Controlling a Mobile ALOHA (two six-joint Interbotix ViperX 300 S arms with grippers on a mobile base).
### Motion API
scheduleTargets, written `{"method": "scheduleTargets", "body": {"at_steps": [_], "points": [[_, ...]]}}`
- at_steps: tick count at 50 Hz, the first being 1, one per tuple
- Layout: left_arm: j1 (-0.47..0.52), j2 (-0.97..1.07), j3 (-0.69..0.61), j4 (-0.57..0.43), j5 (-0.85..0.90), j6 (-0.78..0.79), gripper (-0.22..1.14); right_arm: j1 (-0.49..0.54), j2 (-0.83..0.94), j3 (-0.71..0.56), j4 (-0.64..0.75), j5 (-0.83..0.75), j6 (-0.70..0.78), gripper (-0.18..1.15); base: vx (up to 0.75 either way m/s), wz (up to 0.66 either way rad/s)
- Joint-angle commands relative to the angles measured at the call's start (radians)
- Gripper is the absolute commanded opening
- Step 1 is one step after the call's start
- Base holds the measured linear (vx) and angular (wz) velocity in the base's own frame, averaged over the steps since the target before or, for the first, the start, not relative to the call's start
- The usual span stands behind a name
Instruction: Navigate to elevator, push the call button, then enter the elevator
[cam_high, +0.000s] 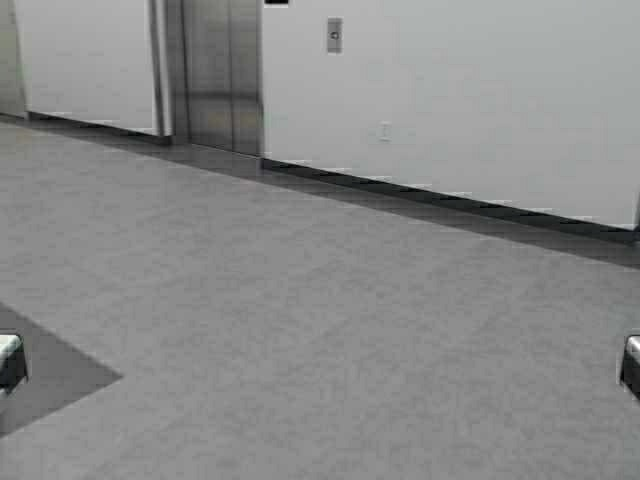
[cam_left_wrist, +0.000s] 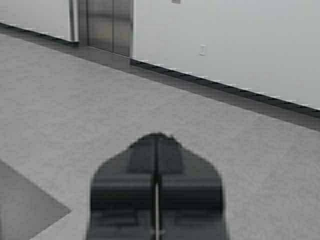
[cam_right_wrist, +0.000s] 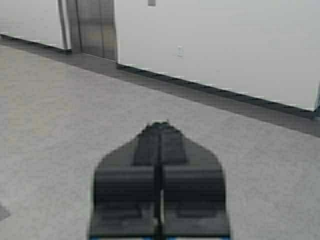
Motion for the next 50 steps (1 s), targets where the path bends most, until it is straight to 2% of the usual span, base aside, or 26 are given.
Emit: {"method": "scheduleTargets", "body": {"at_steps": [1,35,50], "points": [[0.0,0.002,-0.02,0.002,-0.008,0.005,0.03,0.002,0.006,-0.029,0.0,-0.012,0.0,0.04,0.76,-0.08],[0.002,0.005,-0.006,0.002,-0.008,0.003,0.03,0.002,0.028,-0.034,-0.009,-0.015,0.009,0.04,0.78,-0.13],[0.002,0.017,-0.02,0.002,-0.008,0.005,0.03,0.0,0.023,-0.026,-0.141,-0.057,0.121,0.04,0.74,0.1]]}}
